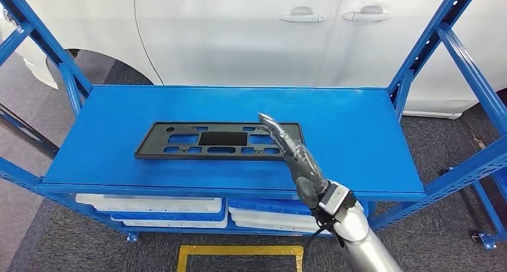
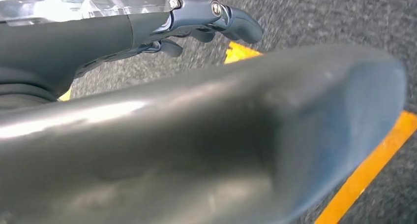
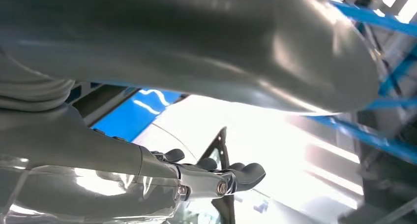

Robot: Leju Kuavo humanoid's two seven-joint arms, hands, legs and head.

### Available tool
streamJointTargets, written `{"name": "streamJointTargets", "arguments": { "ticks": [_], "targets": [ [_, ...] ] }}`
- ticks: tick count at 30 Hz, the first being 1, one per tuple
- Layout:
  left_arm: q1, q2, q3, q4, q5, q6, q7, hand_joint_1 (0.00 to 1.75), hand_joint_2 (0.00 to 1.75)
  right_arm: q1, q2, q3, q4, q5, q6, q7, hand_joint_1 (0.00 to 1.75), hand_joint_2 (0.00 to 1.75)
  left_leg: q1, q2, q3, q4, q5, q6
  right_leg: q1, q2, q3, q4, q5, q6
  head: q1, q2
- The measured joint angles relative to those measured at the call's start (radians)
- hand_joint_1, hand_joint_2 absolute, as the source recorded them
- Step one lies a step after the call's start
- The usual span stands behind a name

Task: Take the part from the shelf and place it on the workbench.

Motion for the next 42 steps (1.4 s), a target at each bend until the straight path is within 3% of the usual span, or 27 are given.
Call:
{"name": "streamJointTargets", "arguments": {
  "ticks": [2, 4, 5, 6, 7, 9, 10, 11, 15, 17, 19, 20, 21, 22, 24, 26, 29, 31, 34, 35, 36, 37, 40, 42],
  "targets": [
    [-0.001, -0.001, -0.001, 0.000, 0.000, 0.001, 0.001, 0.00, 0.00, -0.033, 0.000, 0.051, 0.029, 0.070, -0.030, 0.023, 0.00, 1.75, 0.003, 0.000, -0.042, 0.093, -0.048, -0.009, -0.003, -0.001, 0.008, -0.007, -0.001, -0.009, -0.002, 0.000],
    [0.000, -0.002, -0.001, 0.000, 0.001, 0.005, 0.001, 0.00, 0.00, -0.066, 0.002, 0.109, 0.068, 0.167, -0.077, 0.047, 0.00, 1.75, 0.006, 0.000, -0.115, 0.231, -0.100, -0.017, -0.002, -0.002, 0.011, -0.007, -0.004, -0.014, -0.003, 0.000],
    [0.001, -0.003, -0.001, 0.000, 0.001, 0.007, 0.001, 0.00, 0.00, -0.083, 0.006, 0.138, 0.088, 0.220, -0.105, 0.058, 0.00, 1.75, 0.007, 0.000, -0.142, 0.273, -0.107, -0.019, -0.002, -0.002, 0.012, -0.006, -0.006, -0.015, -0.003, 0.000],
    [0.001, -0.004, 0.000, 0.000, 0.001, 0.009, 0.001, 0.00, 0.00, -0.101, 0.011, 0.168, 0.108, 0.278, -0.136, 0.068, 0.00, 1.75, 0.007, 0.000, -0.150, 0.274, -0.091, -0.020, -0.002, -0.002, 0.014, -0.005, -0.007, -0.015, -0.003, 0.000],
    [0.001, -0.005, 0.000, 0.000, 0.001, 0.011, 0.002, 0.00, 0.00, -0.120, 0.018, 0.197, 0.126, 0.332, -0.165, 0.078, 0.00, 1.75, 0.008, 0.001, -0.138, 0.237, -0.058, -0.020, -0.002, -0.001, 0.016, -0.003, -0.009, -0.014, -0.004, 0.000],
    [-0.001, -0.006, 0.000, 0.000, 0.002, 0.014, 0.002, 0.00, 0.00, -0.162, 0.035, 0.256, 0.162, 0.435, -0.222, 0.100, 0.00, 1.75, 0.008, 0.001, -0.079, 0.096, 0.019, -0.015, -0.001, 0.000, 0.023, -0.001, -0.015, -0.009, -0.003, 0.000],
    [-0.002, -0.006, 0.000, 0.000, 0.002, 0.015, 0.002, 0.00, 0.00, -0.181, 0.044, 0.282, 0.179, 0.478, -0.245, 0.111, 0.00, 1.75, 0.006, 0.001, -0.054, 0.039, 0.041, -0.011, 0.001, 0.001, 0.024, 0.000, -0.017, -0.005, -0.003, 0.000],
    [-0.003, -0.007, 0.000, 0.000, 0.003, 0.016, 0.001, 0.00, 0.00, -0.200, 0.053, 0.307, 0.195, 0.516, -0.264, 0.122, 0.00, 1.75, 0.004, 0.001, -0.040, 0.005, 0.051, -0.006, 0.003, 0.001, 0.023, 0.001, -0.018, -0.001, -0.003, 0.000],
    [-0.001, -0.008, 0.000, 0.000, 0.006, 0.016, -0.005, 0.00, 0.00, -0.255, 0.087, 0.385, 0.258, 0.640, -0.313, 0.174, 0.00, 1.75, 0.006, 0.000, -0.035, -0.015, 0.056, 0.016, 0.004, 0.000, 0.017, 0.011, -0.026, 0.018, -0.002, 0.000],
    [-0.001, -0.010, 0.000, 0.000, 0.005, 0.014, -0.010, 0.00, 0.00, -0.278, 0.099, 0.411, 0.287, 0.681, -0.332, 0.197, 0.00, 1.75, 0.009, 0.002, -0.032, -0.022, 0.060, 0.027, 0.004, -0.002, -0.017, 0.087, -0.073, 0.024, 0.002, 0.000],
    [-0.001, -0.010, 0.000, 0.000, 0.003, 0.012, -0.013, 0.00, 0.00, -0.292, 0.105, 0.430, 0.316, 0.706, -0.347, 0.215, 0.00, 1.75, 0.007, 0.002, -0.032, -0.022, 0.059, 0.031, 0.003, -0.002, -0.082, 0.225, -0.135, 0.028, 0.004, 0.000],
    [0.000, -0.010, 0.000, 0.000, 0.002, 0.011, -0.013, 0.00, 0.00, -0.295, 0.107, 0.438, 0.330, 0.714, -0.351, 0.221, 0.00, 1.75, 0.007, 0.002, -0.032, -0.021, 0.059, 0.032, 0.003, -0.002, -0.108, 0.277, -0.149, 0.029, 0.004, 0.000],
    [0.001, -0.010, 0.000, 0.000, 0.002, 0.011, -0.013, 0.00, 0.00, -0.297, 0.109, 0.444, 0.344, 0.723, -0.356, 0.226, 0.00, 1.75, 0.006, 0.001, -0.032, -0.019, 0.058, 0.033, 0.003, -0.002, -0.119, 0.295, -0.144, 0.029, 0.004, 0.000],
    [0.001, -0.010, 0.000, 0.000, 0.001, 0.011, -0.013, 0.00, 0.00, -0.300, 0.111, 0.450, 0.356, 0.734, -0.362, 0.233, 0.00, 1.75, 0.006, 0.000, -0.031, -0.017, 0.056, 0.032, 0.003, -0.003, -0.110, 0.271, -0.119, 0.027, 0.004, 0.000],
    [0.001, -0.010, -0.001, 0.000, 0.000, 0.009, -0.013, 0.00, 0.00, -0.314, 0.120, 0.460, 0.383, 0.760, -0.374, 0.251, 0.00, 1.75, 0.005, -0.001, -0.030, -0.011, 0.051, 0.029, 0.004, -0.003, -0.050, 0.136, -0.048, 0.019, 0.004, 0.000],
    [0.000, -0.011, -0.001, 0.001, -0.002, 0.008, -0.014, 0.00, 0.00, -0.331, 0.134, 0.468, 0.414, 0.778, -0.383, 0.267, 0.00, 1.75, 0.002, -0.001, -0.032, -0.005, 0.046, 0.021, 0.008, -0.004, -0.004, 0.032, -0.012, 0.009, 0.004, 0.000],
    [0.000, -0.011, -0.001, 0.001, -0.003, 0.007, -0.014, 0.00, 0.00, -0.341, 0.148, 0.473, 0.450, 0.786, -0.387, 0.275, 0.00, 1.75, 0.002, 0.000, -0.034, -0.004, 0.043, 0.004, 0.011, -0.003, 0.004, 0.008, -0.010, -0.003, 0.003, 0.000],
    [0.000, -0.011, -0.001, 0.001, -0.004, 0.007, -0.014, 0.00, 0.00, -0.346, 0.157, 0.474, 0.466, 0.792, -0.394, 0.278, 0.00, 1.75, 0.004, 0.000, -0.043, 0.022, 0.023, -0.007, 0.007, -0.004, 0.010, -0.001, -0.006, -0.013, 0.002, 0.000],
    [0.001, -0.011, -0.003, 0.001, -0.011, 0.004, -0.015, 0.00, 0.00, -0.361, 0.175, 0.476, 0.514, 0.826, -0.416, 0.301, 0.00, 1.75, 0.008, 0.001, -0.124, 0.199, -0.066, -0.021, 0.004, -0.006, 0.014, -0.006, -0.004, -0.019, -0.001, 0.000],
    [0.001, -0.010, -0.004, 0.001, -0.015, 0.003, -0.016, 0.00, 0.00, -0.367, 0.180, 0.477, 0.543, 0.841, -0.426, 0.315, 0.00, 1.75, 0.009, 0.001, -0.154, 0.258, -0.085, -0.024, 0.004, -0.006, 0.014, -0.006, -0.005, -0.020, -0.001, 0.000],
    [0.002, -0.010, -0.007, 0.001, -0.017, 0.001, -0.016, 0.00, 0.00, -0.375, 0.186, 0.476, 0.579, 0.856, -0.436, 0.332, 0.00, 1.75, 0.009, 0.001, -0.170, 0.286, -0.085, -0.026, 0.004, -0.006, 0.014, -0.005, -0.005, -0.019, -0.001, 0.000],
    [0.003, -0.009, -0.009, 0.001, -0.021, -0.003, -0.017, 0.00, 0.00, -0.386, 0.193, 0.475, 0.618, 0.869, -0.448, 0.345, 0.00, 1.75, 0.010, 0.001, -0.166, 0.271, -0.066, -0.026, 0.004, -0.006, 0.014, -0.004, -0.006, -0.019, -0.002, 0.000],
    [0.001, -0.004, -0.019, 0.001, -0.035, -0.013, -0.017, 0.00, 0.00, -0.429, 0.215, 0.458, 0.747, 0.896, -0.491, 0.376, 0.00, 1.75, 0.012, 0.001, -0.072, 0.067, 0.035, -0.022, 0.006, -0.004, 0.016, 0.001, -0.010, -0.011, -0.002, 0.000],
    [-0.001, -0.002, -0.024, 0.001, -0.042, -0.015, -0.016, 0.00, 0.00, -0.456, 0.226, 0.439, 0.829, 0.912, -0.510, 0.390, 0.00, 1.75, 0.009, -0.001, -0.040, -0.002, 0.053, -0.010, 0.009, -0.004, 0.015, 0.003, -0.010, -0.002, -0.001, 0.000]
  ]
}}
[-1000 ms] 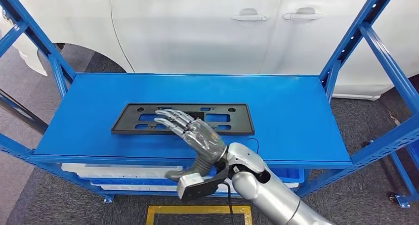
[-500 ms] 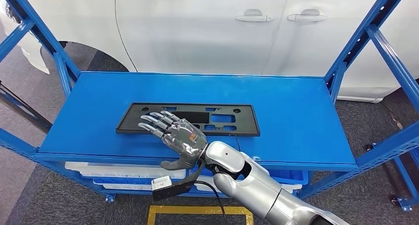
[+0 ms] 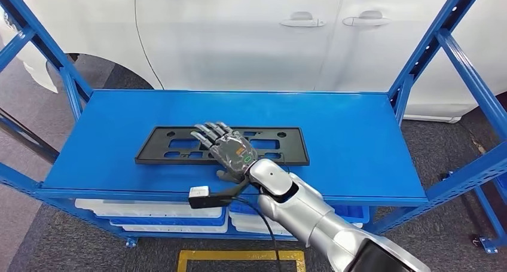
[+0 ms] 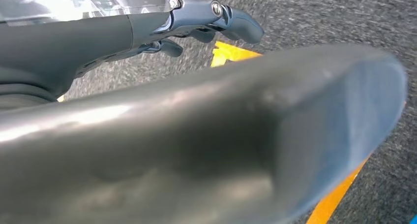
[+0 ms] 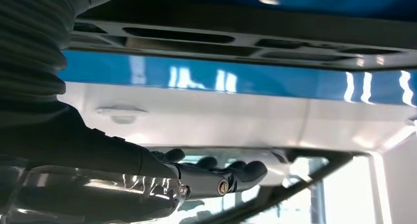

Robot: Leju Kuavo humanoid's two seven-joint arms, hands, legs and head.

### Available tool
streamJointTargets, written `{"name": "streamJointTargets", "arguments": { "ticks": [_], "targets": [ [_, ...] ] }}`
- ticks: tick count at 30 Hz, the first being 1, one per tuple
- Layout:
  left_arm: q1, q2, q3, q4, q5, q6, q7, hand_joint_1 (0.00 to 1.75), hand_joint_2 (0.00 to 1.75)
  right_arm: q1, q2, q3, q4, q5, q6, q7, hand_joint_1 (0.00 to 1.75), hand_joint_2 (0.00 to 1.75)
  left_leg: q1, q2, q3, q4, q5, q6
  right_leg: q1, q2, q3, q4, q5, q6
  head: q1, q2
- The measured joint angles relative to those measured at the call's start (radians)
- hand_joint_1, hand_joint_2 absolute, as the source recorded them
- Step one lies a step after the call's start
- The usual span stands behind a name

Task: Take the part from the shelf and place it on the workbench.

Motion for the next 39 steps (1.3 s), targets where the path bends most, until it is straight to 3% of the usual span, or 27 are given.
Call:
{"name": "streamJointTargets", "arguments": {
  "ticks": [2, 4, 5, 8, 9, 10, 11, 12, 14, 15, 18, 19, 20, 22, 23, 24, 25, 26, 28, 30, 33, 35, 36, 38, 39],
  "targets": [
    [0.001, 0.001, -0.004, 0.000, -0.005, -0.001, 0.002, 0.00, 0.00, -0.014, 0.007, -0.018, 0.066, 0.011, -0.008, 0.010, 0.00, 1.75, -0.002, -0.001, 0.001, -0.004, 0.002, 0.014, 0.001, 0.000, 0.000, -0.002, 0.002, 0.011, 0.001, 0.000],
    [0.002, 0.001, -0.008, 0.000, -0.007, -0.002, 0.002, 0.00, 0.00, -0.020, 0.012, -0.031, 0.113, 0.019, -0.012, 0.015, 0.00, 1.75, 0.002, 0.000, 0.002, -0.010, 0.007, 0.026, -0.001, 0.000, -0.009, 0.017, -0.014, 0.020, 0.001, 0.000],
    [0.001, 0.001, -0.010, 0.000, -0.007, -0.002, 0.002, 0.00, 0.00, -0.023, 0.014, -0.036, 0.131, 0.024, -0.013, 0.017, 0.00, 1.75, 0.004, 0.000, 0.002, -0.013, 0.009, 0.032, -0.002, 0.000, -0.026, 0.055, -0.037, 0.024, 0.002, 0.000],
    [0.000, 0.002, -0.016, 0.000, -0.010, -0.003, 0.002, 0.00, 0.00, -0.026, 0.018, -0.043, 0.181, 0.049, -0.014, 0.030, 0.00, 1.75, 0.002, 0.002, 0.000, -0.013, 0.009, 0.039, -0.005, -0.001, -0.121, 0.257, -0.128, 0.029, 0.002, 0.000],
    [0.001, 0.002, -0.017, 0.000, -0.010, -0.004, 0.002, 0.00, 0.00, -0.024, 0.019, -0.043, 0.195, 0.059, -0.016, 0.035, 0.00, 1.75, 0.002, 0.002, 0.000, -0.012, 0.009, 0.040, -0.005, -0.001, -0.141, 0.295, -0.134, 0.029, 0.002, 0.000],
    [0.001, 0.002, -0.018, 0.000, -0.011, -0.005, 0.002, 0.00, 0.00, -0.024, 0.020, -0.043, 0.207, 0.069, -0.018, 0.039, 0.00, 1.75, 0.001, 0.002, 0.001, -0.011, 0.008, 0.040, -0.005, -0.001, -0.141, 0.292, -0.119, 0.028, 0.003, 0.000],
    [0.001, 0.002, -0.020, 0.000, -0.012, -0.006, 0.001, 0.00, 0.00, -0.024, 0.023, -0.043, 0.216, 0.079, -0.021, 0.042, 0.00, 1.75, 0.000, 0.002, 0.003, -0.011, 0.007, 0.040, -0.005, -0.001, -0.120, 0.246, -0.088, 0.025, 0.003, 0.000],
    [0.001, 0.002, -0.021, 0.000, -0.012, -0.008, 0.000, 0.00, 0.00, -0.027, 0.027, -0.043, 0.224, 0.088, -0.023, 0.046, 0.00, 1.75, -0.001, 0.001, 0.005, -0.010, 0.006, 0.039, -0.004, -0.001, -0.086, 0.174, -0.049, 0.019, 0.003, 0.000],
    [-0.001, 0.002, -0.023, 0.001, -0.013, -0.010, -0.002, 0.00, 0.00, -0.031, 0.036, -0.043, 0.239, 0.105, -0.025, 0.051, 0.00, 1.75, -0.006, 0.001, 0.007, -0.008, 0.002, 0.032, -0.001, -0.002, -0.025, 0.045, -0.003, 0.010, 0.002, 0.000],
    [-0.001, 0.003, -0.024, 0.001, -0.013, -0.010, -0.004, 0.00, 0.00, -0.033, 0.041, -0.043, 0.245, 0.113, -0.025, 0.053, 0.00, 1.75, -0.008, 0.001, 0.007, -0.007, 0.000, 0.028, 0.001, -0.002, -0.011, 0.013, 0.004, 0.007, 0.002, 0.000],
    [-0.001, 0.004, -0.024, 0.001, -0.012, -0.009, -0.006, 0.00, 0.00, -0.038, 0.051, -0.043, 0.262, 0.137, -0.027, 0.064, 0.00, 1.75, -0.007, 0.002, 0.008, -0.007, -0.003, 0.011, 0.002, -0.001, -0.006, -0.003, 0.006, -0.003, 0.002, 0.000],
    [-0.001, 0.004, -0.024, 0.001, -0.012, -0.008, -0.006, 0.00, 0.00, -0.041, 0.053, -0.043, 0.267, 0.144, -0.026, 0.069, 0.30, 1.75, -0.006, 0.002, 0.005, 0.004, -0.013, 0.005, 0.000, -0.001, -0.002, -0.007, 0.008, -0.009, 0.001, 0.000],
    [-0.001, 0.005, -0.024, 0.002, -0.012, -0.008, -0.007, 0.00, 0.00, -0.044, 0.056, -0.043, 0.272, 0.150, -0.025, 0.073, 0.71, 1.75, -0.005, 0.002, -0.007, 0.033, -0.032, 0.000, -0.002, -0.002, 0.000, -0.012, 0.010, -0.013, 0.000, 0.000],
    [0.000, 0.008, -0.024, 0.002, -0.012, -0.009, -0.012, 0.00, 0.00, -0.046, 0.058, -0.043, 0.282, 0.160, -0.018, 0.080, 1.58, 1.75, -0.002, 0.002, -0.060, 0.151, -0.096, -0.008, -0.004, -0.003, 0.003, -0.015, 0.011, -0.018, -0.003, 0.000],
    [0.001, 0.009, -0.024, 0.002, -0.013, -0.010, -0.016, 0.00, 0.00, -0.046, 0.059, -0.043, 0.286, 0.166, -0.014, 0.084, 1.72, 1.75, -0.001, 0.002, -0.093, 0.221, -0.126, -0.012, -0.003, -0.003, 0.002, -0.014, 0.011, -0.019, -0.003, 0.000],
    [0.002, 0.010, -0.025, 0.002, -0.014, -0.012, -0.020, 0.00, 0.00, -0.045, 0.059, -0.043, 0.290, 0.173, -0.010, 0.088, 1.75, 1.75, -0.001, 0.002, -0.118, 0.273, -0.142, -0.014, -0.003, -0.003, 0.002, -0.014, 0.011, -0.019, -0.003, 0.000],
    [0.003, 0.011, -0.025, 0.002, -0.016, -0.015, -0.026, 0.00, 0.00, -0.045, 0.059, -0.043, 0.294, 0.181, -0.007, 0.092, 1.75, 1.75, 0.000, 0.003, -0.127, 0.292, -0.139, -0.015, -0.003, -0.003, 0.002, -0.013, 0.011, -0.019, -0.003, 0.000],
    [0.003, 0.011, -0.026, 0.002, -0.019, -0.019, -0.032, 0.00, 0.00, -0.044, 0.059, -0.043, 0.297, 0.188, -0.005, 0.096, 1.75, 1.75, 0.000, 0.003, -0.114, 0.262, -0.114, -0.015, -0.004, -0.002, 0.002, -0.012, 0.010, -0.018, -0.003, 0.000],
    [0.002, 0.012, -0.029, 0.002, -0.023, -0.024, -0.045, 0.00, 0.00, -0.044, 0.059, -0.043, 0.301, 0.200, -0.005, 0.102, 1.75, 1.75, 0.001, 0.003, -0.045, 0.118, -0.041, -0.011, -0.003, -0.001, 0.003, -0.007, 0.007, -0.014, -0.003, 0.000],
    [0.000, 0.014, -0.032, 0.002, -0.024, -0.030, -0.056, 0.00, 0.00, -0.044, 0.059, -0.043, 0.302, 0.208, -0.006, 0.105, 1.75, 1.75, -0.002, 0.002, 0.005, 0.011, -0.006, 0.000, 0.000, 0.001, -0.001, -0.003, 0.006, -0.006, -0.002, 0.000],
    [0.000, 0.015, -0.036, 0.002, -0.024, -0.033, -0.066, 0.00, 0.00, -0.043, 0.059, -0.043, 0.303, 0.216, -0.009, 0.103, 1.75, 1.75, -0.005, 0.002, 0.009, -0.008, -0.002, 0.017, 0.003, 0.002, -0.006, -0.004, 0.009, 0.009, -0.002, 0.000],
    [0.000, 0.015, -0.038, 0.002, -0.023, -0.033, -0.071, 0.00, 0.00, -0.044, 0.059, -0.044, 0.303, 0.217, -0.008, 0.100, 1.75, 1.75, -0.001, 0.003, 0.011, -0.015, 0.005, 0.030, 0.002, 0.001, -0.018, 0.024, -0.012, 0.019, -0.001, 0.000],
    [0.000, 0.015, -0.039, 0.002, -0.023, -0.033, -0.075, 0.00, 0.00, -0.044, 0.059, -0.044, 0.303, 0.218, -0.007, 0.099, 1.75, 1.75, 0.001, 0.004, 0.011, -0.018, 0.007, 0.036, 0.001, 0.000, -0.037, 0.068, -0.039, 0.023, 0.000, 0.000],
    [0.000, 0.015, -0.041, 0.002, -0.023, -0.033, -0.087, 0.00, 0.00, -0.041, 0.059, -0.046, 0.303, 0.219, -0.006, 0.093, 1.75, 1.75, -0.001, 0.005, 0.009, -0.018, 0.008, 0.041, -0.003, 0.000, -0.102, 0.207, -0.106, 0.028, 0.001, 0.000],
    [0.001, 0.015, -0.041, 0.002, -0.023, -0.033, -0.096, 0.00, 0.00, -0.039, 0.059, -0.048, 0.303, 0.220, -0.006, 0.089, 1.75, 1.75, -0.002, 0.005, 0.008, -0.017, 0.008, 0.042, -0.004, 0.000, -0.131, 0.268, -0.126, 0.029, 0.001, 0.000]
  ]
}}
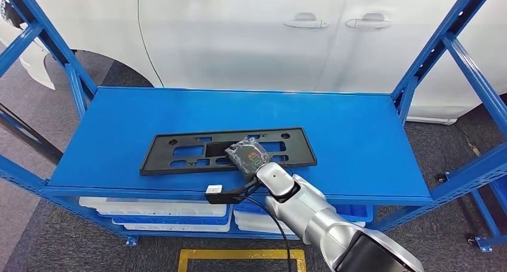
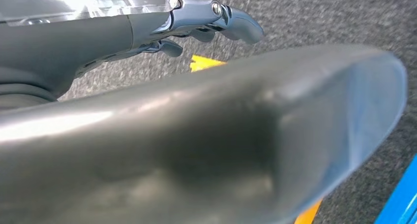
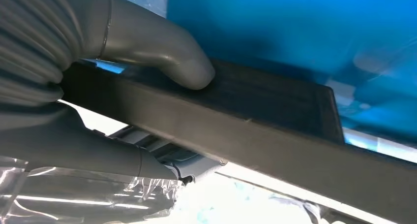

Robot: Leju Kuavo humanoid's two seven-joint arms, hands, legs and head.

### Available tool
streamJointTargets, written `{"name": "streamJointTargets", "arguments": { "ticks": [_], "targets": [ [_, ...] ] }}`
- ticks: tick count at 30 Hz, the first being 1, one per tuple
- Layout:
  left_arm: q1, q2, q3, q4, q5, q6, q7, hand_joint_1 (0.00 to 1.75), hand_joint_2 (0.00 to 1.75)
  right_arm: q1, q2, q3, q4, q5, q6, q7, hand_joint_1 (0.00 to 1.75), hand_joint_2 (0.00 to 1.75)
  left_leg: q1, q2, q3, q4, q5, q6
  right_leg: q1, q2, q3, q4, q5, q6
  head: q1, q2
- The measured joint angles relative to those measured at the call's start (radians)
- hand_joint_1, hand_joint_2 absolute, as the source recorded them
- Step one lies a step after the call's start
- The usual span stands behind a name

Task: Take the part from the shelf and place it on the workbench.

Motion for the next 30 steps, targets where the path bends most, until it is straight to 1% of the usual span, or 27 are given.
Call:
{"name": "streamJointTargets", "arguments": {
  "ticks": [1, 2, 3, 4, 5, 6, 7, 8, 10, 11, 12, 13, 14, 15, 16, 17, 18, 19, 20, 21, 22, 23, 25, 26, 27, 28, 30],
  "targets": [
    [0.001, 0.000, -0.001, 0.000, 0.000, 0.000, -0.010, 0.00, 0.44, 0.001, 0.000, -0.002, -0.001, 0.000, 0.000, -0.005, 1.75, 1.75, -0.001, 0.000, 0.000, 0.001, -0.001, 0.000, -0.001, 0.000, -0.015, 0.030, -0.003, 0.000, 0.000, 0.000],
    [0.001, 0.000, -0.001, 0.000, 0.000, 0.001, -0.021, 0.00, 0.87, 0.002, 0.000, -0.004, -0.002, -0.001, 0.000, -0.011, 1.75, 1.75, -0.001, -0.001, 0.000, 0.003, -0.001, 0.001, -0.001, 0.000, -0.009, 0.018, 0.015, -0.001, 0.000, 0.000],
    [0.001, 0.000, -0.002, 0.000, 0.000, 0.002, -0.031, 0.00, 1.31, 0.003, 0.000, -0.007, -0.006, -0.004, -0.001, -0.018, 1.75, 1.75, -0.002, -0.002, 0.001, 0.005, -0.003, 0.000, -0.001, 0.000, 0.017, -0.037, 0.048, -0.004, 0.000, 0.000],
    [0.001, 0.000, -0.003, 0.000, 0.001, 0.004, -0.040, 0.00, 1.75, 0.003, 0.000, -0.011, -0.011, -0.009, -0.001, -0.025, 1.75, 1.75, -0.002, -0.003, 0.001, 0.007, -0.004, -0.001, 0.000, 0.000, 0.055, -0.114, 0.084, -0.009, 0.000, 0.000],
    [0.000, 0.000, -0.003, 0.000, 0.004, 0.007, -0.047, 0.00, 1.75, 0.003, 0.000, -0.016, -0.019, -0.016, -0.002, -0.034, 1.75, 1.75, -0.004, -0.004, 0.001, 0.010, -0.007, -0.004, 0.002, -0.001, 0.089, -0.185, 0.111, -0.014, 0.000, 0.000],
    [0.001, -0.001, -0.003, 0.000, 0.008, 0.009, -0.055, 0.00, 1.75, 0.004, 0.000, -0.023, -0.029, -0.025, -0.002, -0.045, 1.75, 1.75, -0.006, -0.004, 0.000, 0.012, -0.008, -0.008, 0.004, -0.001, 0.112, -0.236, 0.127, -0.018, 0.000, 0.000],
    [0.001, -0.001, -0.003, 0.000, 0.014, 0.012, -0.060, 0.00, 1.75, 0.006, 0.000, -0.030, -0.041, -0.036, -0.003, -0.056, 1.75, 1.75, -0.007, -0.004, -0.002, 0.013, -0.009, -0.013, 0.006, 0.000, 0.122, -0.260, 0.131, -0.021, -0.001, 0.000],
    [0.000, -0.002, -0.003, 0.000, 0.020, 0.017, -0.063, 0.00, 1.75, 0.008, 0.000, -0.039, -0.056, -0.052, -0.003, -0.071, 1.75, 1.75, -0.007, -0.004, -0.002, 0.013, -0.010, -0.018, 0.009, 0.000, 0.122, -0.264, 0.130, -0.023, -0.001, 0.000],
    [0.001, -0.002, -0.002, 0.000, 0.030, 0.029, -0.064, 0.00, 1.75, 0.018, -0.001, -0.058, -0.097, -0.099, -0.002, -0.108, 1.75, 1.75, -0.004, -0.003, -0.002, 0.016, -0.014, -0.030, 0.007, 0.001, 0.126, -0.272, 0.133, -0.033, -0.001, 0.000],
    [0.001, -0.003, 0.000, 0.000, 0.034, 0.035, -0.062, 0.00, 1.75, 0.026, -0.004, -0.072, -0.128, -0.133, 0.002, -0.132, 1.75, 1.75, -0.002, -0.003, -0.008, 0.031, -0.027, -0.036, 0.006, 0.000, 0.129, -0.276, 0.136, -0.038, -0.001, 0.000],
    [0.002, -0.003, 0.001, 0.000, 0.039, 0.040, -0.061, 0.00, 1.75, 0.035, -0.007, -0.087, -0.165, -0.170, 0.008, -0.156, 1.75, 1.75, 0.000, -0.002, -0.022, 0.067, -0.050, -0.041, 0.003, 0.000, 0.132, -0.281, 0.138, -0.043, -0.001, 0.000],
    [0.002, -0.003, 0.003, 0.000, 0.041, 0.044, -0.059, 0.00, 1.75, 0.047, -0.011, -0.104, -0.206, -0.210, 0.019, -0.181, 1.75, 1.75, 0.001, -0.002, -0.046, 0.122, -0.082, -0.045, 0.002, -0.001, 0.133, -0.283, 0.138, -0.045, -0.002, 0.000],
    [0.002, -0.003, 0.006, 0.000, 0.044, 0.047, -0.057, 0.00, 1.75, 0.059, -0.017, -0.121, -0.252, -0.257, 0.035, -0.206, 1.75, 1.75, 0.001, -0.002, -0.076, 0.191, -0.116, -0.049, 0.002, -0.001, 0.134, -0.283, 0.138, -0.047, -0.002, 0.000],
    [0.003, -0.003, 0.008, 0.000, 0.047, 0.048, -0.054, 0.00, 1.75, 0.075, -0.024, -0.137, -0.300, -0.309, 0.053, -0.232, 1.75, 1.75, 0.002, -0.002, -0.106, 0.255, -0.141, -0.052, 0.002, 0.000, 0.134, -0.283, 0.138, -0.047, -0.002, 0.000],
    [0.004, -0.003, 0.011, 0.000, 0.049, 0.049, -0.051, 0.00, 1.75, 0.093, -0.033, -0.154, -0.351, -0.366, 0.073, -0.258, 1.75, 1.75, 0.004, -0.002, -0.125, 0.295, -0.149, -0.054, 0.002, 0.000, 0.134, -0.283, 0.137, -0.047, -0.002, 0.000],
    [0.005, -0.003, 0.013, 0.000, 0.051, 0.048, -0.049, 0.00, 1.75, 0.111, -0.042, -0.172, -0.404, -0.432, 0.094, -0.286, 1.75, 1.75, 0.006, -0.001, -0.126, 0.297, -0.139, -0.056, 0.001, 0.000, 0.135, -0.282, 0.137, -0.046, -0.002, 0.000],
    [0.006, -0.003, 0.016, 0.000, 0.053, 0.046, -0.048, 0.00, 1.75, 0.130, -0.052, -0.190, -0.459, -0.510, 0.116, -0.317, 1.75, 1.75, 0.008, -0.001, -0.107, 0.258, -0.110, -0.056, 0.000, 0.001, 0.136, -0.280, 0.135, -0.044, -0.002, 0.000],
    [0.006, -0.003, 0.018, 0.000, 0.055, 0.042, -0.050, 0.00, 1.75, 0.150, -0.062, -0.207, -0.510, -0.591, 0.139, -0.345, 1.75, 1.75, 0.011, -0.001, -0.073, 0.187, -0.071, -0.057, -0.001, 0.002, 0.137, -0.277, 0.133, -0.040, -0.002, 0.000],
    [0.005, -0.003, 0.020, 0.000, 0.059, 0.037, -0.055, 0.00, 1.75, 0.171, -0.073, -0.228, -0.570, -0.699, 0.172, -0.382, 1.75, 1.75, 0.011, -0.002, -0.038, 0.116, -0.045, -0.056, 0.000, 0.002, 0.137, -0.273, 0.129, -0.035, -0.002, 0.000],
    [0.004, -0.004, 0.022, 0.000, 0.065, 0.031, -0.063, 0.00, 1.75, 0.194, -0.086, -0.249, -0.629, -0.813, 0.210, -0.418, 1.75, 1.75, 0.010, -0.003, -0.012, 0.060, -0.026, -0.051, 0.001, 0.002, 0.135, -0.270, 0.127, -0.029, -0.001, 0.000],
    [0.003, -0.004, 0.025, 0.000, 0.074, 0.026, -0.073, 0.00, 1.75, 0.219, -0.097, -0.270, -0.684, -0.916, 0.249, -0.449, 1.75, 1.75, 0.008, -0.005, 0.002, 0.030, -0.020, -0.046, 0.002, 0.002, 0.133, -0.267, 0.126, -0.024, -0.001, 0.000],
    [0.004, -0.004, 0.029, 0.000, 0.084, 0.018, -0.085, 0.00, 1.75, 0.243, -0.109, -0.292, -0.743, -1.026, 0.294, -0.478, 1.75, 1.75, 0.006, -0.007, 0.003, 0.023, -0.024, -0.038, 0.003, 0.001, 0.131, -0.266, 0.126, -0.018, 0.000, 0.000],
    [0.007, -0.004, 0.037, 0.000, 0.099, 0.006, -0.110, 0.00, 1.75, 0.281, -0.128, -0.326, -0.827, -1.172, 0.372, -0.505, 1.75, 1.75, 0.004, -0.007, 0.000, 0.021, -0.021, -0.023, 0.001, 0.001, 0.128, -0.265, 0.126, -0.007, 0.000, 0.000],
    [0.008, -0.004, 0.041, 0.000, 0.106, 0.002, -0.126, 0.00, 1.75, 0.299, -0.139, -0.342, -0.868, -1.245, 0.420, -0.514, 1.75, 1.75, 0.005, -0.006, 0.000, 0.019, -0.019, -0.015, -0.001, 0.001, 0.125, -0.255, 0.117, -0.002, 0.000, 0.000],
    [0.006, -0.005, 0.044, 0.000, 0.113, 0.000, -0.144, 0.00, 1.75, 0.318, -0.148, -0.356, -0.903, -1.312, 0.471, -0.519, 1.75, 1.75, 0.005, -0.006, 0.000, 0.017, -0.016, -0.008, -0.002, 0.001, 0.113, -0.228, 0.098, 0.003, 0.000, 0.000],
    [0.004, -0.005, 0.048, 0.000, 0.121, 0.001, -0.165, 0.00, 1.75, 0.340, -0.158, -0.370, -0.939, -1.384, 0.529, -0.524, 1.75, 1.75, 0.006, -0.005, 0.000, 0.015, -0.014, -0.002, -0.003, 0.001, 0.091, -0.180, 0.069, 0.007, 0.002, 0.000],
    [0.002, -0.006, 0.052, 0.000, 0.128, 0.009, -0.201, 0.00, 1.75, 0.384, -0.178, -0.393, -1.002, -1.518, 0.655, -0.539, 1.75, 1.75, 0.004, -0.005, -0.001, 0.015, -0.015, 0.003, -0.003, 0.001, 0.026, -0.041, 0.004, 0.012, 0.005, 0.000]
  ]
}}
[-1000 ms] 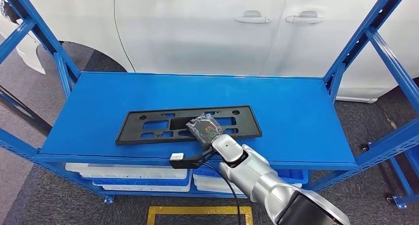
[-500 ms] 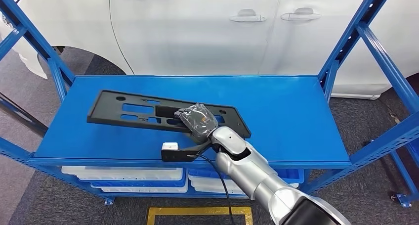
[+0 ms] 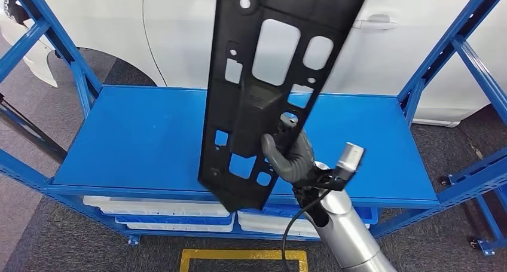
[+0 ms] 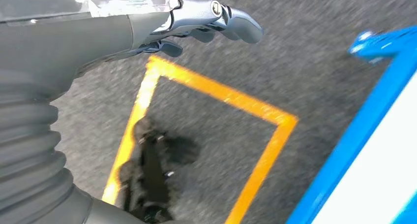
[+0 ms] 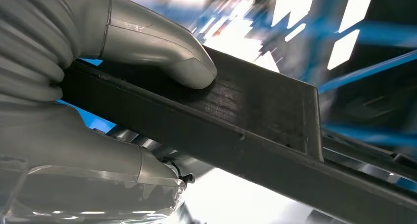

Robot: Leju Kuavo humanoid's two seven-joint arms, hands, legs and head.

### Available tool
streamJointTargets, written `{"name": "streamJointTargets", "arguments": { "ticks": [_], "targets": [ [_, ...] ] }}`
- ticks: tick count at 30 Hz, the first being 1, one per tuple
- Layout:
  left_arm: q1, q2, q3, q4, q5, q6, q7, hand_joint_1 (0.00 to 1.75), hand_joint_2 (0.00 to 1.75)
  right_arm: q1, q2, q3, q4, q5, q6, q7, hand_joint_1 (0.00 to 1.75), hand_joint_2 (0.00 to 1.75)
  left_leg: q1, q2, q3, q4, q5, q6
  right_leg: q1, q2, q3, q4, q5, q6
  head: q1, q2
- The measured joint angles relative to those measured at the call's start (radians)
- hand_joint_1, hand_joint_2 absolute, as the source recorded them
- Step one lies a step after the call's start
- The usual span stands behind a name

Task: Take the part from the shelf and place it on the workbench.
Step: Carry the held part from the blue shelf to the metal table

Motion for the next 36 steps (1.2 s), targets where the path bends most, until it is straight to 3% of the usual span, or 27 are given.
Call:
{"name": "streamJointTargets", "arguments": {
  "ticks": [1, 2, 3, 6, 8, 11, 13, 15, 16, 17, 18, 20, 22, 26, 27, 29, 31, 32, 33, 34, 36],
  "targets": [
    [0.000, 0.000, 0.001, 0.000, -0.001, 0.005, -0.008, 0.00, 1.75, 0.019, -0.009, -0.006, -0.023, -0.049, 0.054, -0.010, 1.75, 1.75, -0.002, 0.000, 0.000, 0.000, -0.001, 0.001, 0.000, 0.000, -0.027, 0.054, -0.016, 0.001, 0.001, 0.000],
    [0.000, 0.000, 0.001, 0.000, -0.004, 0.008, -0.006, 0.00, 1.75, 0.036, -0.018, -0.011, -0.045, -0.084, 0.101, -0.021, 1.75, 1.75, -0.003, 0.000, 0.001, 0.000, -0.001, 0.002, 0.000, 0.000, -0.038, 0.073, -0.012, 0.000, 0.001, 0.000],
    [0.000, 0.000, 0.001, 0.000, -0.007, 0.009, 0.001, 0.00, 1.75, 0.051, -0.025, -0.014, -0.065, -0.106, 0.137, -0.032, 1.75, 1.75, -0.005, 0.000, 0.002, 0.001, -0.002, 0.002, 0.000, 0.000, -0.029, 0.049, 0.011, -0.003, 0.001, 0.000],
    [0.000, -0.002, 0.000, 0.000, -0.017, 0.006, 0.028, 0.00, 1.75, 0.078, -0.036, -0.027, -0.125, -0.126, 0.193, -0.049, 1.75, 1.75, -0.010, -0.001, 0.006, 0.002, -0.007, -0.003, 0.004, -0.001, 0.067, -0.155, 0.105, -0.018, 0.002, 0.000],
    [0.000, -0.003, 0.000, 0.000, -0.020, 0.007, 0.036, 0.00, 1.75, 0.092, -0.041, -0.037, -0.160, -0.134, 0.206, -0.050, 1.75, 1.75, -0.013, -0.001, 0.006, 0.004, -0.011, -0.011, 0.009, -0.001, 0.095, -0.218, 0.120, -0.025, 0.001, 0.000],
    [0.001, -0.004, -0.002, 0.000, -0.028, 0.015, 0.040, 0.00, 1.75, 0.114, -0.048, -0.054, -0.199, -0.153, 0.225, -0.049, 1.75, 1.75, -0.012, 0.000, 0.004, 0.009, -0.019, -0.028, 0.007, -0.002, 0.098, -0.226, 0.124, -0.038, 0.001, 0.000],
    [0.001, -0.004, -0.005, 0.000, -0.036, 0.019, 0.043, 0.00, 1.75, 0.120, -0.051, -0.061, -0.218, -0.159, 0.237, -0.049, 1.75, 1.75, -0.010, 0.001, -0.018, 0.066, -0.061, -0.039, 0.002, -0.004, 0.102, -0.234, 0.130, -0.047, -0.002, 0.000],
    [0.001, -0.004, -0.006, 0.000, -0.036, 0.018, 0.046, 0.00, 1.75, 0.128, -0.055, -0.067, -0.233, -0.161, 0.247, -0.051, 1.75, 1.75, -0.007, 0.001, -0.073, 0.197, -0.132, -0.048, 0.002, -0.006, 0.101, -0.233, 0.131, -0.050, -0.004, 0.000],
    [0.002, -0.004, -0.006, 0.000, -0.034, 0.017, 0.047, 0.00, 1.75, 0.133, -0.057, -0.071, -0.238, -0.162, 0.253, -0.052, 1.75, 1.75, -0.005, 0.001, -0.100, 0.260, -0.157, -0.051, 0.003, -0.006, 0.099, -0.232, 0.131, -0.050, -0.004, 0.000],
    [0.003, -0.003, -0.006, 0.000, -0.032, 0.018, 0.050, 0.00, 1.75, 0.138, -0.059, -0.075, -0.244, -0.163, 0.257, -0.053, 1.75, 1.75, -0.005, 0.001, -0.113, 0.291, -0.163, -0.053, 0.003, -0.007, 0.098, -0.230, 0.131, -0.050, -0.004, 0.000],
    [0.004, -0.003, -0.006, 0.000, -0.029, 0.020, 0.052, 0.00, 1.75, 0.142, -0.061, -0.077, -0.249, -0.164, 0.262, -0.054, 1.75, 1.75, -0.004, 0.001, -0.106, 0.283, -0.148, -0.053, 0.003, -0.007, 0.097, -0.228, 0.131, -0.050, -0.004, 0.000],
    [0.003, -0.002, -0.006, 0.000, -0.022, 0.027, 0.061, 0.00, 1.75, 0.145, -0.065, -0.081, -0.262, -0.167, 0.271, -0.057, 1.75, 1.75, -0.004, 0.002, -0.037, 0.152, -0.082, -0.048, 0.003, -0.006, 0.096, -0.225, 0.131, -0.049, -0.004, 0.000],
    [0.000, -0.001, -0.006, 0.000, -0.018, 0.034, 0.069, 0.00, 1.75, 0.145, -0.067, -0.084, -0.273, -0.169, 0.276, -0.059, 1.75, 1.75, -0.007, 0.001, 0.024, 0.030, -0.038, -0.038, 0.007, -0.005, 0.093, -0.221, 0.134, -0.043, -0.004, 0.000],
    [0.000, 0.001, -0.005, 0.000, -0.017, 0.050, 0.084, 0.00, 1.75, 0.145, -0.069, -0.086, -0.288, -0.167, 0.279, -0.061, 1.75, 1.75, -0.009, 0.001, 0.025, -0.001, -0.017, -0.014, 0.008, -0.004, 0.084, -0.218, 0.140, -0.020, -0.004, 0.000],
    [-0.001, 0.001, -0.005, 0.000, -0.017, 0.052, 0.086, 0.00, 1.75, 0.144, -0.069, -0.087, -0.292, -0.165, 0.279, -0.061, 1.75, 1.75, -0.007, 0.002, 0.020, -0.004, -0.009, -0.005, 0.007, -0.004, 0.076, -0.204, 0.123, -0.015, -0.002, 0.000],
    [-0.003, 0.000, -0.005, 0.000, -0.019, 0.054, 0.088, 0.00, 1.75, 0.142, -0.070, -0.090, -0.297, -0.161, 0.280, -0.060, 1.75, 1.75, -0.004, 0.005, 0.006, -0.009, 0.007, 0.007, 0.003, -0.004, 0.041, -0.112, 0.046, -0.008, 0.002, 0.000],
    [-0.004, 0.000, -0.005, 0.000, -0.021, 0.056, 0.089, 0.00, 1.75, 0.142, -0.071, -0.092, -0.299, -0.160, 0.280, -0.060, 1.75, 1.75, -0.005, 0.006, -0.015, -0.007, 0.020, 0.009, -0.001, -0.004, -0.002, 0.024, -0.033, 0.000, 0.004, 0.000],
    [-0.003, 0.001, -0.005, 0.000, -0.021, 0.056, 0.089, 0.00, 1.75, 0.142, -0.072, -0.092, -0.299, -0.160, 0.281, -0.059, 1.75, 1.75, -0.006, 0.007, -0.025, -0.006, 0.027, 0.008, -0.002, -0.004, -0.007, 0.063, -0.048, 0.002, 0.004, 0.000],
    [-0.003, 0.001, -0.005, 0.000, -0.022, 0.057, 0.089, 0.00, 1.75, 0.141, -0.072, -0.093, -0.299, -0.159, 0.281, -0.059, 1.75, 1.75, -0.006, 0.007, -0.035, -0.003, 0.033, 0.007, -0.003, -0.004, 0.006, 0.067, -0.042, 0.004, 0.004, 0.000],
    [-0.003, 0.001, -0.005, 0.000, -0.023, 0.057, 0.089, 0.00, 1.75, 0.140, -0.073, -0.093, -0.299, -0.159, 0.281, -0.058, 1.75, 1.75, -0.006, 0.006, -0.045, 0.000, 0.039, 0.004, -0.005, -0.004, 0.040, 0.028, -0.018, 0.004, 0.004, 0.000],
    [-0.003, 0.001, -0.006, 0.000, -0.026, 0.057, 0.089, 0.00, 1.75, 0.135, -0.074, -0.093, -0.300, -0.158, 0.281, -0.058, 1.75, 1.75, -0.007, 0.005, -0.063, 0.009, 0.048, -0.002, -0.005, -0.005, 0.139, -0.120, 0.026, -0.001, 0.004, 0.000]
  ]
}}
